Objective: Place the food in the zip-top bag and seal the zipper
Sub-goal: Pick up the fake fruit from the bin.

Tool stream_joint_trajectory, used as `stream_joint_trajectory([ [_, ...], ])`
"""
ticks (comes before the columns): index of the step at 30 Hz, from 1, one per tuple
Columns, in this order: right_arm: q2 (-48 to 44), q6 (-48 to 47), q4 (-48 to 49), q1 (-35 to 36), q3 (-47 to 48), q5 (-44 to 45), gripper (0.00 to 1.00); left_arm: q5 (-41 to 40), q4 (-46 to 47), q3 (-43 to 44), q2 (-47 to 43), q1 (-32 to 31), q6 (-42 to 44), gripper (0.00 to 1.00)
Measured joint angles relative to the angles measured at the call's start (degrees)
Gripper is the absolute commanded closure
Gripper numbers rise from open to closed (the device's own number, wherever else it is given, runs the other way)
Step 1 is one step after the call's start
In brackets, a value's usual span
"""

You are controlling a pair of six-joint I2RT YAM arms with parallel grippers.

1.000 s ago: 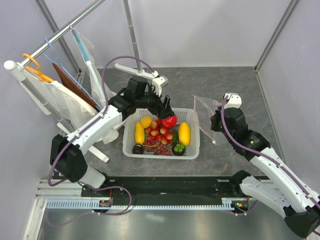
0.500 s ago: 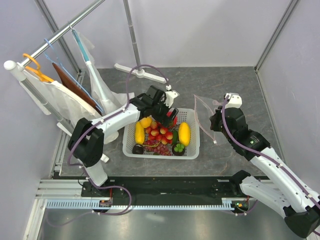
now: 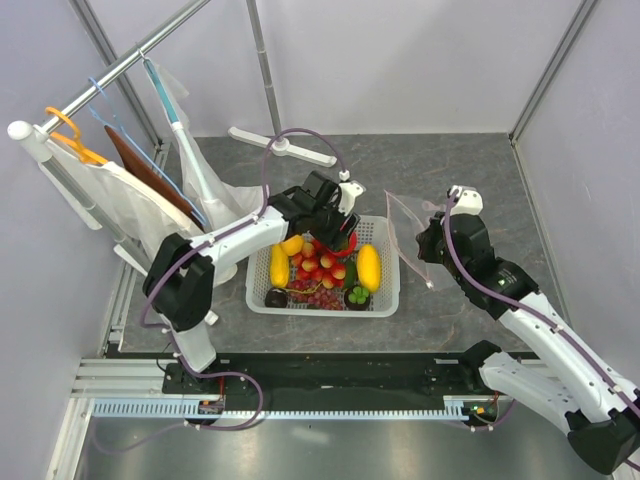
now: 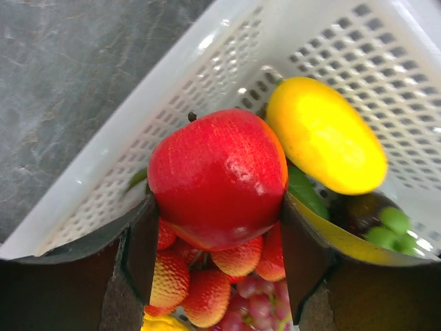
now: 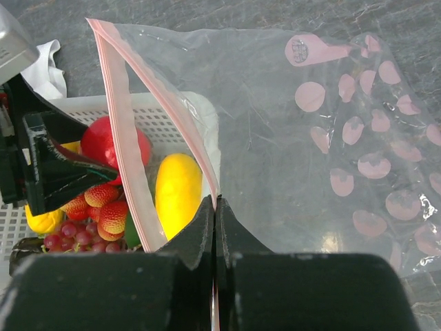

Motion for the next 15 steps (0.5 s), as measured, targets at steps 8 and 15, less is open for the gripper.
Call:
stream_joint_trajectory([
  [8,1.29,1.7,-0.15,-0.59,0.55,-2.01,1.0,14.34,-1.27,0.7,-10.58,0.61,-3.61,0.68],
  [15,1.79,2.8,-0.46,-1.09,2.95,-2.45,1.0,27.06,9.6,2.21,-18.08,0.31,-12.85,0.7],
])
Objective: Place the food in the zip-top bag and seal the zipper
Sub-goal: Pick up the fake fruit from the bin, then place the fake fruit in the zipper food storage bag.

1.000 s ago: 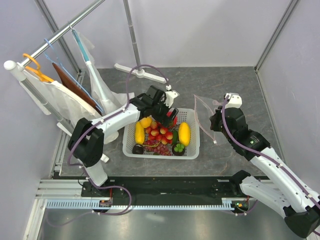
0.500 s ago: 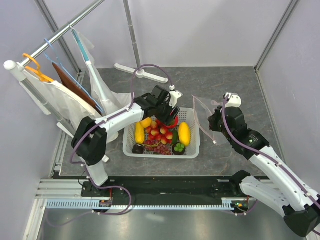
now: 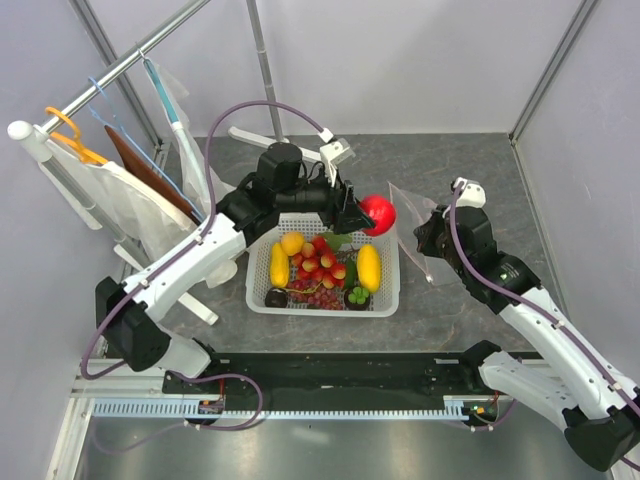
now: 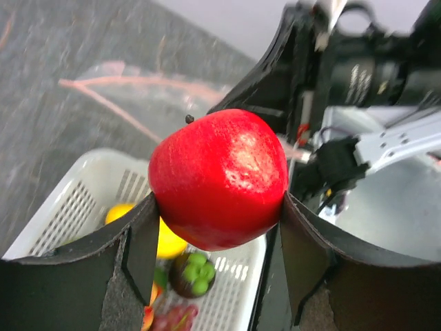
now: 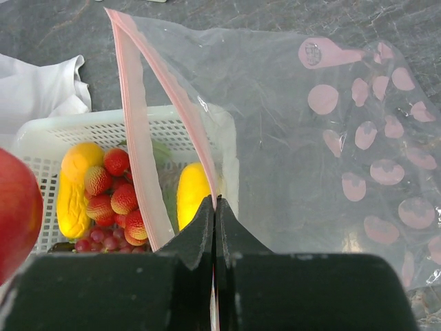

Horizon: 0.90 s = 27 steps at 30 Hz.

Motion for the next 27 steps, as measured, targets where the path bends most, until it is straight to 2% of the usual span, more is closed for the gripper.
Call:
stream_joint_trajectory([
  [4,0.02,0.37,0.0,-0.15,0.28,-0.22,1.0,1.05,6.01,1.42,2.67,-1.42,-5.27,0.7],
  [9,0.04,0.37,-0.04,-0.37,0.37,-0.42,1.0,1.16,10.54,5.22,11.32,-3.3,-11.5,0.69],
  [16,-0.09,0.15,-1.86,-0.72,2.36,2.45,1.0,-2.36,8.85,5.18,15.06,-3.48,-13.84,0.69],
  [19,-0.44,0.46,-1.97,-0.79,3.13,2.32,1.0,-5.16,7.48,5.18,14.97,-4.0,-13.31,0.65],
  [22,-0.57,1.07,-1.95,-0.81,3.32,1.16,1.0,-7.17,3.78,6.99,15.74,-5.29,-11.76,0.54],
  [23,-0.57,1.11,-2.36,-0.85,3.48,1.09,1.0,-8.55,1.77,9.27,16.81,-6.19,-10.69,0.44],
  [25,-0.61,1.01,-3.34,-1.38,3.98,1.49,1.0,-10.29,-1.2,12.94,18.69,-7.28,-9.03,0.37],
  [27,-0.61,0.72,-4.42,-1.62,5.07,1.97,1.0,-11.5,-3.13,15.78,20.11,-7.96,-7.39,0.26],
])
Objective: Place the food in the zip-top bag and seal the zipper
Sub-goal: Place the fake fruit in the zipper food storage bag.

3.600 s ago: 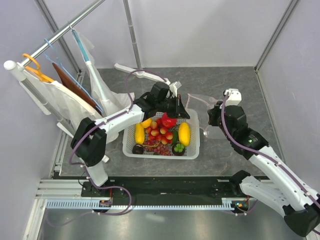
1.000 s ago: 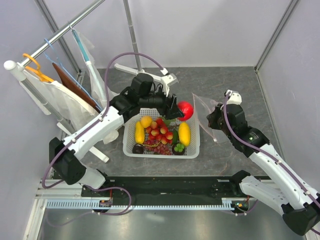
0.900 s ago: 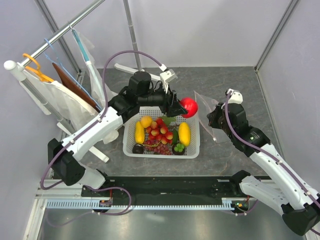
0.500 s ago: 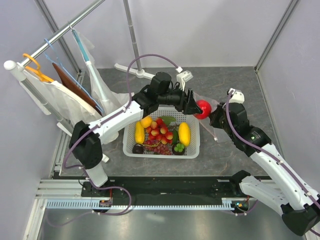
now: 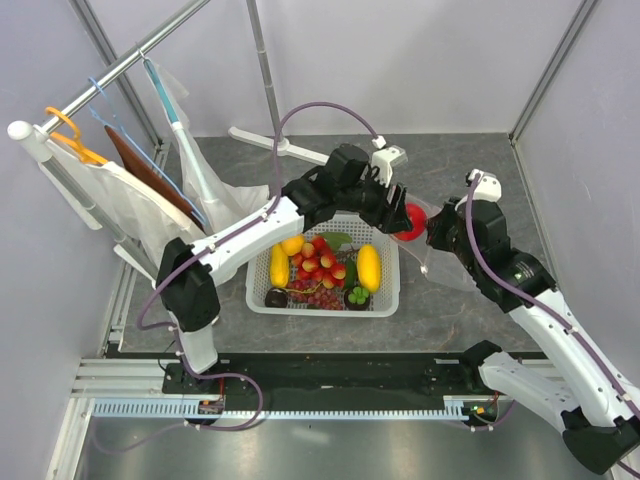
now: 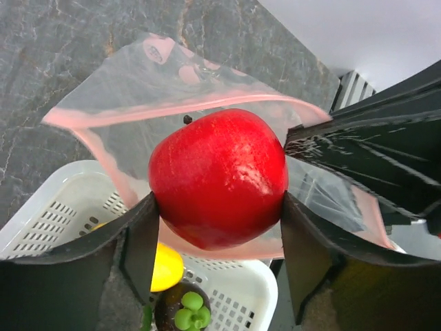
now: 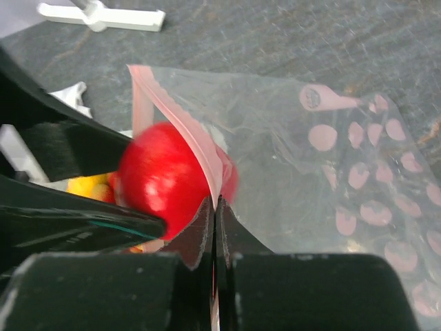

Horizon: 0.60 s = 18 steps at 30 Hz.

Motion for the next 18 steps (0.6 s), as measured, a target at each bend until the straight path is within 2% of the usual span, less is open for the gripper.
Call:
stream_joint_trajectory([
  [4,-0.26,-0.85,-0.17,0.26,2.32,0.0,1.0,0.42,-2.38,0.85,0.33,-0.83,3.52,0.0],
  [11,-0.9,-0.87,-0.55,-0.15,2.45,0.22,1.0,5.07,-3.93,-3.04,-2.69,-0.33,6.23,0.0],
  [14,-0.9,-1.36,-0.76,-0.24,2.45,0.98,1.0,9.88,-0.22,-9.07,-8.61,4.17,5.11,0.0],
  [18,-0.98,-2.08,-1.16,-0.37,2.23,2.75,1.0,9.18,3.5,-15.08,-16.98,11.89,5.2,0.08],
])
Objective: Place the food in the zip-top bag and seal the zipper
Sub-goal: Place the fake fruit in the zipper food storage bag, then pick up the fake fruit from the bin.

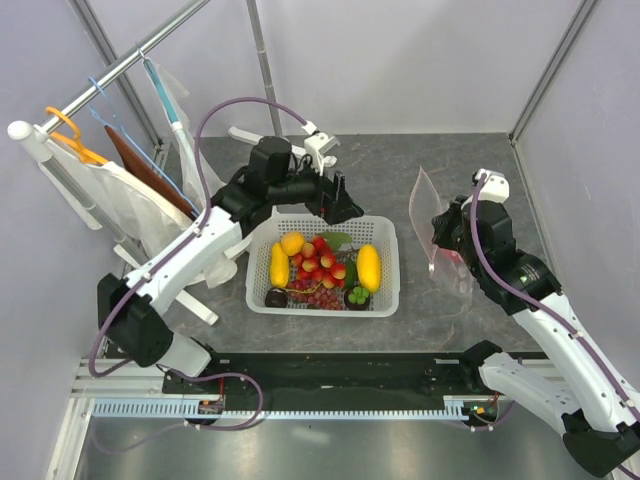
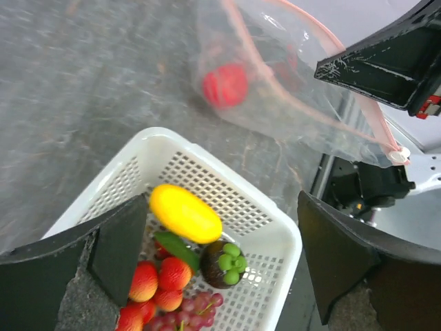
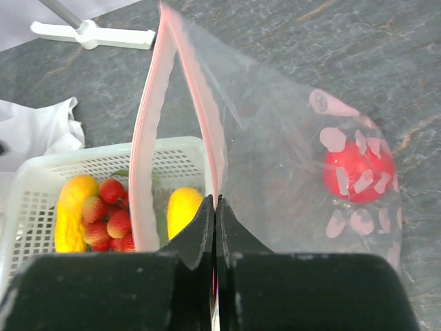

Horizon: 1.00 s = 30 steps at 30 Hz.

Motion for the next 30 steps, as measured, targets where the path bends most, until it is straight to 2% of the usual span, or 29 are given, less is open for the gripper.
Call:
stream_joint_trajectory([
  [1,-0.09,-0.04,-0.09,-0.02,-0.17,0.22,1.0,-0.42,0.09,-0.68,-1.11,0.7,0.33,0.12],
  [5,-1.16,-0.09,-0.24,-0.2,-2.32,1.03,1.0,-1.49,-0.42,-4.74,-3.26,-0.11,0.9,0.14],
  [7,-1.44,-0.11,-0.42,-0.37,-2.97,1.42,1.0,-1.57,-0.98,-7.23,-2.12,-0.87,0.09,0.1],
  [10,-1.42,-0.24,-0.7,-0.81,-3.02,2.34,1.0,-2.91,-2.4,-8.92,2.03,-2.58,-1.84,0.08],
  [16,-1.36,-0.28,-1.29,-1.25,-3.02,3.34,1.0,-8.35,-3.15,-8.76,10.82,-7.63,-7.72,0.17],
  [18,-1.36,-0.28,-1.51,-1.4,-3.02,3.52,1.0,-11.82,-4.2,-7.91,13.2,-9.22,-10.91,0.25],
  [21,-1.36,-0.26,-1.77,-1.66,-2.99,3.52,1.0,-15.72,-4.92,-6.91,15.43,-10.71,-15.1,0.3],
  [30,-1.22,-0.28,-1.77,-1.92,-2.99,3.41,1.0,-25.88,-6.54,-3.52,19.5,-12.61,-22.91,0.28],
])
